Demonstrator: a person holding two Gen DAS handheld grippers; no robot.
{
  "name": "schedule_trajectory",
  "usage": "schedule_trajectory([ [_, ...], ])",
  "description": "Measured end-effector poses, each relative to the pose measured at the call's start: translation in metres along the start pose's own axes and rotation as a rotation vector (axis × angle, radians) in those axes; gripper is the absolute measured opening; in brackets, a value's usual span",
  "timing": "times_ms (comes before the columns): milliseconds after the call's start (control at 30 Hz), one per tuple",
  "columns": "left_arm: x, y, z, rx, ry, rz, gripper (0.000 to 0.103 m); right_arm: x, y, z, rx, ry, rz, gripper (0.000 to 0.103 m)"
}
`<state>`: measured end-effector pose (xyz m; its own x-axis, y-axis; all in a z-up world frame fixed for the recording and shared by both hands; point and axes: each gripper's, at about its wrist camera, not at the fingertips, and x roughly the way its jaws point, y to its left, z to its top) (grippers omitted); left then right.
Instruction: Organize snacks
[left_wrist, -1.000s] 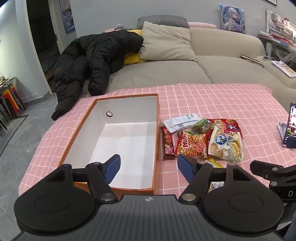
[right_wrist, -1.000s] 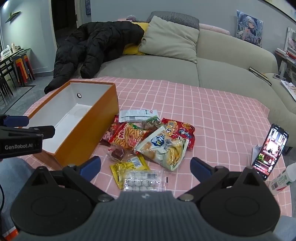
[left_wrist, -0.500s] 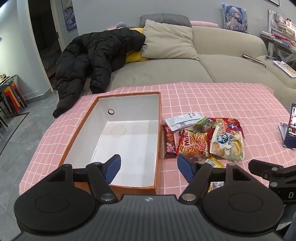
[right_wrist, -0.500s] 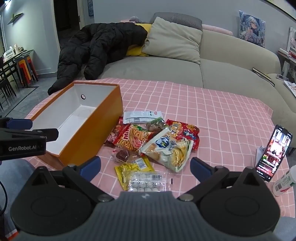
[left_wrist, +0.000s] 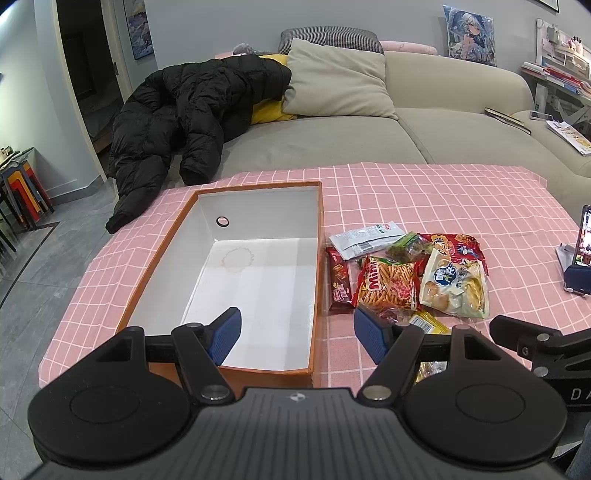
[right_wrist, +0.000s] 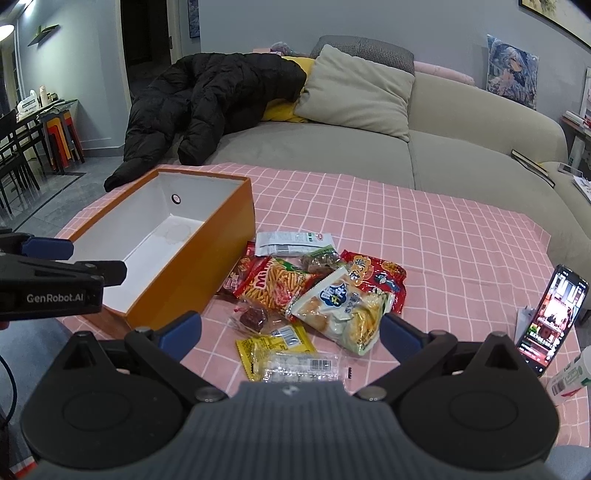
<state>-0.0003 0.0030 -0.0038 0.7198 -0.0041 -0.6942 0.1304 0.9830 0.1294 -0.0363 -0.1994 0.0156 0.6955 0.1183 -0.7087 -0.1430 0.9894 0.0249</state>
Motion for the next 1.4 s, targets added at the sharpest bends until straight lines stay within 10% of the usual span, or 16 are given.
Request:
schedule_trajectory([
  [1400, -0.0017, 0.001, -0.0009, -0.005, 0.004, -0.001, 0.083, 0.0029, 0.0009, 0.0054, 0.007, 0.04, -0.002, 0.099],
])
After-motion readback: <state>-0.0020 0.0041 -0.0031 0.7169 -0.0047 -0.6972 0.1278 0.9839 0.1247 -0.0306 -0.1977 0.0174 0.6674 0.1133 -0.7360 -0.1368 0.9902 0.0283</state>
